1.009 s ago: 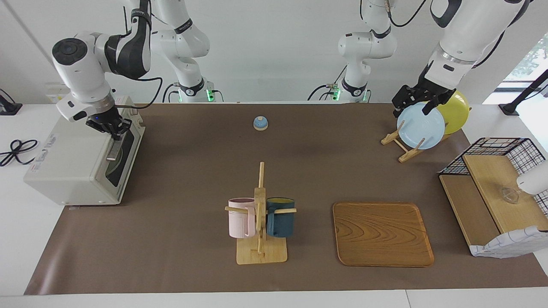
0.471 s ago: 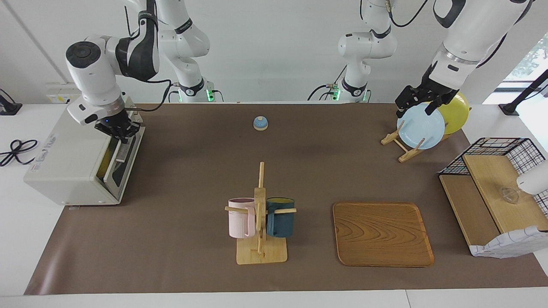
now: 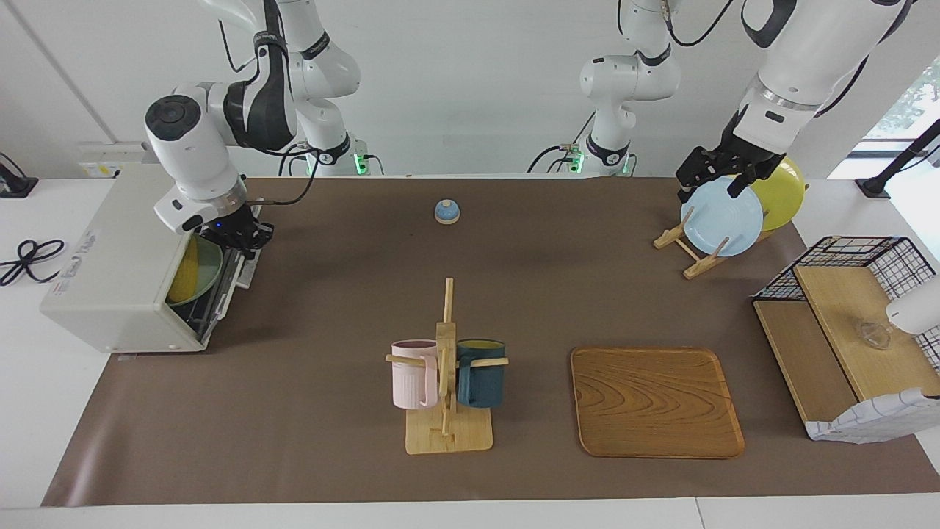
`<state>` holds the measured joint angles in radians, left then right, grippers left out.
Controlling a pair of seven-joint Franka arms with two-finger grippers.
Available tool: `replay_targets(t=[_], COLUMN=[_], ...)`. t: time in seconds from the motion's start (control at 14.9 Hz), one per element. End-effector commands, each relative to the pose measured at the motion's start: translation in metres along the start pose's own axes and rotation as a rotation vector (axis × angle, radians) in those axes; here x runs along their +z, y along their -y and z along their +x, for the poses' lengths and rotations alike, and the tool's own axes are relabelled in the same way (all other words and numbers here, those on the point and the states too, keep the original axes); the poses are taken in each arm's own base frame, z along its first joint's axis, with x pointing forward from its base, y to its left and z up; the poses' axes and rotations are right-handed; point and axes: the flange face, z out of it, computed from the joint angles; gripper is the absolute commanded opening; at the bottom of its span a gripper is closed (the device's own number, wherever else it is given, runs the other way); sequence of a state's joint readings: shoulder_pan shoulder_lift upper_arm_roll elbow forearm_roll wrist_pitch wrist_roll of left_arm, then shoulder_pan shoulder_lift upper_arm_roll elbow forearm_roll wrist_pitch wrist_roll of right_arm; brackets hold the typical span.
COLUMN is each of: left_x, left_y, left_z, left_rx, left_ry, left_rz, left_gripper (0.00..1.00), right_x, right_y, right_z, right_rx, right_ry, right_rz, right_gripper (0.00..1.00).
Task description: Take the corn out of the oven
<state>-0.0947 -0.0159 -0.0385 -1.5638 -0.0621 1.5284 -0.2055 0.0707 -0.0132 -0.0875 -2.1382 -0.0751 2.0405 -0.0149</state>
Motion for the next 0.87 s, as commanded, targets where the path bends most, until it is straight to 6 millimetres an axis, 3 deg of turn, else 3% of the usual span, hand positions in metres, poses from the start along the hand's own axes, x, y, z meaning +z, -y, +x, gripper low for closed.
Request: replay_targets(t=[0.0,0.34,0.54,0.81], left_x=[-0.001,-0.001,-0.001,0.0], left_y=[0.001,0.008,0.005,0.003], left_z=[-0.005,-0.004,-0.004,-0.005], left_rx=[0.001,-0.011,-0.007,-0.002], left_ry=[-0.014,-0.013,-0.012,-0.01], left_rz=[0.011,0.011,0.012,0.012], left_gripper=[1.0,1.0,1.0,1.0], right_x=[0.034,0.051,0.075,0.089], right_y=[-0.023,-0.003,0.005,0.021], right_z=[0.011,0.012,0.006,0.007], right_rx=[-0.017,-0.055,-0.035,-0.054], right_ry=[-0.045,-0.057,-0.084,-0.075], right_rz=[-0.023,-0.022,0.018,0.019], right_gripper=[0.0,0.0,0.0,0.0])
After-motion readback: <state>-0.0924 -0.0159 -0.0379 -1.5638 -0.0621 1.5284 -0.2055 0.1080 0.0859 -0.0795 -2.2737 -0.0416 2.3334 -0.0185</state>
